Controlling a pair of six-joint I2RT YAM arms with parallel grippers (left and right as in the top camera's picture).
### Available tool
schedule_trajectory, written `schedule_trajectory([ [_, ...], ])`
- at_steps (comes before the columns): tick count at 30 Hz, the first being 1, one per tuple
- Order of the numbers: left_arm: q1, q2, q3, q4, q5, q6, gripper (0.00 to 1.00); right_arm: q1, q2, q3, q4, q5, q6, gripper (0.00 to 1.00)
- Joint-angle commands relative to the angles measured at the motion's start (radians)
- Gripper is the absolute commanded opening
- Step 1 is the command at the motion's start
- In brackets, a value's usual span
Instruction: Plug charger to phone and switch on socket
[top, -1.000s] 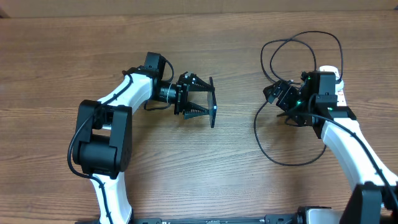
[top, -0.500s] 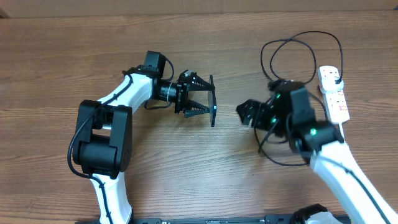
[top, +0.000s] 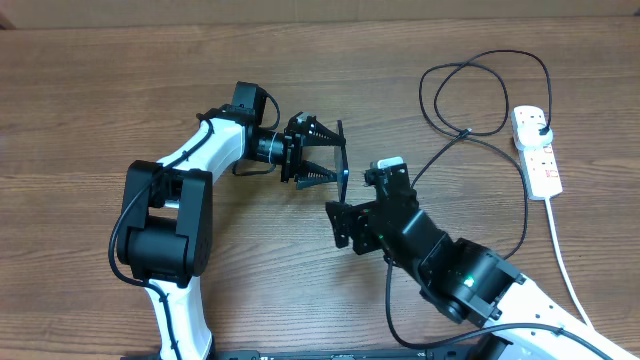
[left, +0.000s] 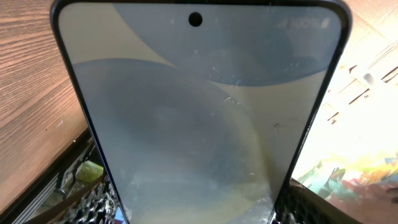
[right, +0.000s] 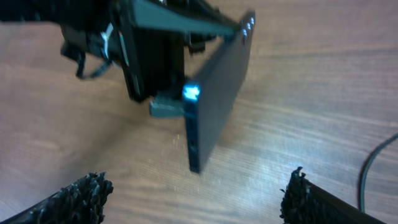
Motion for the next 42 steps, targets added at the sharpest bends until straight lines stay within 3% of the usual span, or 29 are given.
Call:
schedule_trajectory([
  [1,-0.004,0.007,0.0,0.003,0.049,-0.007,0.7,0.008,0.063,0.015,0.045,0.132,0.019,0.94],
  [7,-0.004,0.007,0.0,0.002,0.049,-0.007,0.7,0.008,0.192,0.015,0.187,0.142,0.018,0.93],
  [10,-0.004,0.007,0.001,0.002,0.049,-0.007,0.7,0.008,0.23,0.015,0.223,0.145,0.018,0.8],
  [14,-0.004,0.007,0.0,0.003,0.049,-0.007,0.7,0.008,0.259,0.015,0.231,0.193,0.018,0.56],
  [20,-0.004,0.007,0.0,0.003,0.049,-0.007,0.71,0.008,0.259,0.015,0.252,0.196,0.018,0.35],
  [37,-0.004,0.007,0.001,0.003,0.048,-0.007,0.73,0.008,0.259,0.015,0.269,0.194,0.019,0.04],
  [42,-0.004,0.007,0.0,0.003,0.048,-0.007,0.8,0.008,0.259,0.015,0.268,0.146,0.02,0.04],
])
